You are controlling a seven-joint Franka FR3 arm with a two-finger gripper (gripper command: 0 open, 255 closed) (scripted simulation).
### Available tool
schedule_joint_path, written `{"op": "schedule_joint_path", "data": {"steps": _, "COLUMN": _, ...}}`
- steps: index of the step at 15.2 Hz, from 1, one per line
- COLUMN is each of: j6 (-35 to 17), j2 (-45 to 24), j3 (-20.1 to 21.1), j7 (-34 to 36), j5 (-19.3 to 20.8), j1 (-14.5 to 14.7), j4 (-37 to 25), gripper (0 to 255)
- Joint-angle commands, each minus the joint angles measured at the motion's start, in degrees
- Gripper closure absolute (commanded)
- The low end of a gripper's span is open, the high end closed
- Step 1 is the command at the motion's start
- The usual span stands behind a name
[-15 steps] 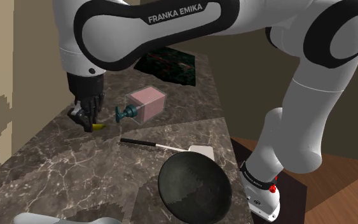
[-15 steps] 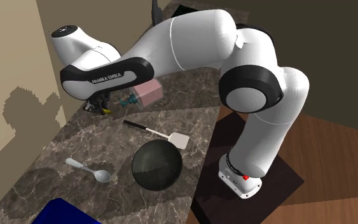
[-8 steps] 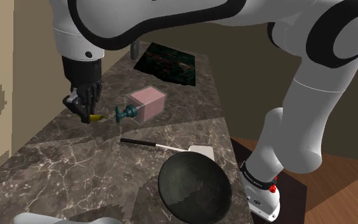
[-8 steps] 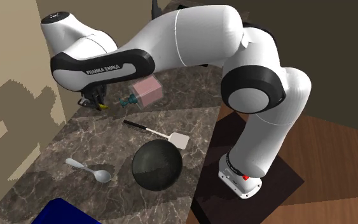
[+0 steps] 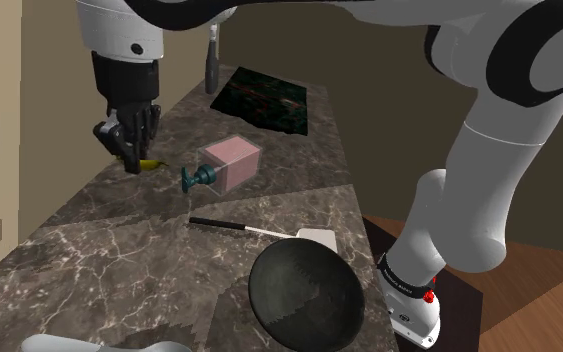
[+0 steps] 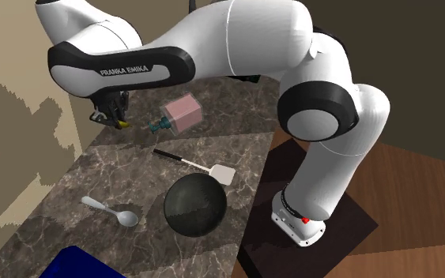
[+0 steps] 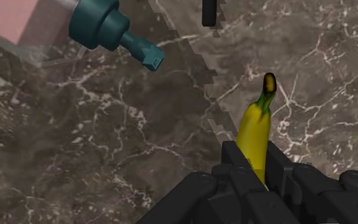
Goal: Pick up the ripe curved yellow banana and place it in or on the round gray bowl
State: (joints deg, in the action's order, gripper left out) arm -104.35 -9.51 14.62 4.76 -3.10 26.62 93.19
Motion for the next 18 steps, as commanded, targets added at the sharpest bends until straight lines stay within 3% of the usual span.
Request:
{"op": "schedule_joint_path", "data": {"steps": 1, "j6": 1.5, "j2": -0.2, "j3": 0.1, "j7": 0.3, "j5": 0.1, "j1": 0.1, "j4": -1.6, "gripper": 255}}
{"op": "schedule_joint_path", "data": {"steps": 9, "j6": -2.5, "j2": 17.3, "j3": 1.6, "j7": 1.7, "j5": -4.7, "j1": 1.3, "j4": 19.1, "gripper": 255}}
{"op": "schedule_joint_path", "data": {"steps": 18, "j6": -1.9, "j2": 35.6, "j3": 3.5, "j7": 4.6, "j5": -10.4, "j1": 5.3, "j4": 35.8, "gripper": 255}}
